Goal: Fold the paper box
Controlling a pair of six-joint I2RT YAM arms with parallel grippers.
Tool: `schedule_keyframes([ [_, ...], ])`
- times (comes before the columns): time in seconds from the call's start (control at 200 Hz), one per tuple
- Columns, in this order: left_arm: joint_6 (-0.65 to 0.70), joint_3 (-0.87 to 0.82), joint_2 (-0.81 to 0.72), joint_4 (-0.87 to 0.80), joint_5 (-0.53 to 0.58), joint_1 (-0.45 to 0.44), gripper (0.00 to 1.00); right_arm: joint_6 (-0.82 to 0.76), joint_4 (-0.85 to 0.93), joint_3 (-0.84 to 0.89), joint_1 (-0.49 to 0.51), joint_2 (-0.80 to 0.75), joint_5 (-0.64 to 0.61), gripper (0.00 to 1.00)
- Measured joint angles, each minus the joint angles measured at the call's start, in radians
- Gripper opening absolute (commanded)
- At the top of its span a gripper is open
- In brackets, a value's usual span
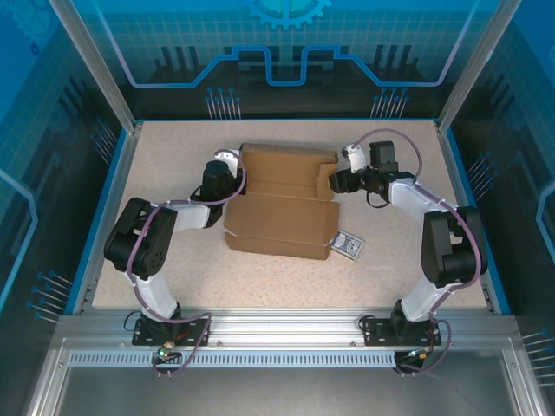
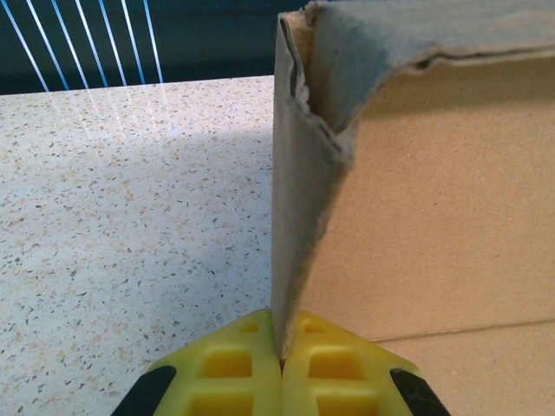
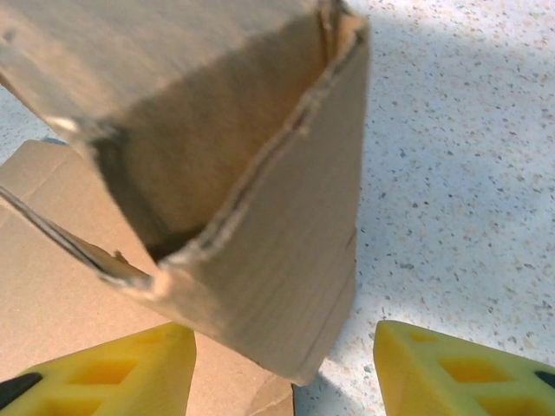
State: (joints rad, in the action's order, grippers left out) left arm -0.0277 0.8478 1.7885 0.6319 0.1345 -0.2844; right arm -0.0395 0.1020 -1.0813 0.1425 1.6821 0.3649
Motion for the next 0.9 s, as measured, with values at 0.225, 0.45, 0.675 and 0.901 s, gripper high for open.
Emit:
schedule_keyframes([
  [0.225, 0.0, 0.0, 0.0, 0.0, 0.0, 0.0, 0.0, -0.006, -0.016, 0.0, 0.021, 0.0, 0.002, 0.56],
  [0.45, 0.0, 0.0, 0.0, -0.002, 0.0, 0.0, 0.0, 0.002, -0.017, -0.021, 0.052, 0.013, -0.072, 0.47],
  [0.675, 0.0, 0.0, 0.0, -0.005, 0.0, 0.0, 0.0, 0.023, -0.017, -0.032, 0.088, 0.027, -0.186, 0.38],
  [0.901, 0.0, 0.0, 0.0, -0.006, 0.001, 0.0, 0.0, 0.048, -0.014, -0.068, 0.122, 0.05, -0.307, 0.35],
])
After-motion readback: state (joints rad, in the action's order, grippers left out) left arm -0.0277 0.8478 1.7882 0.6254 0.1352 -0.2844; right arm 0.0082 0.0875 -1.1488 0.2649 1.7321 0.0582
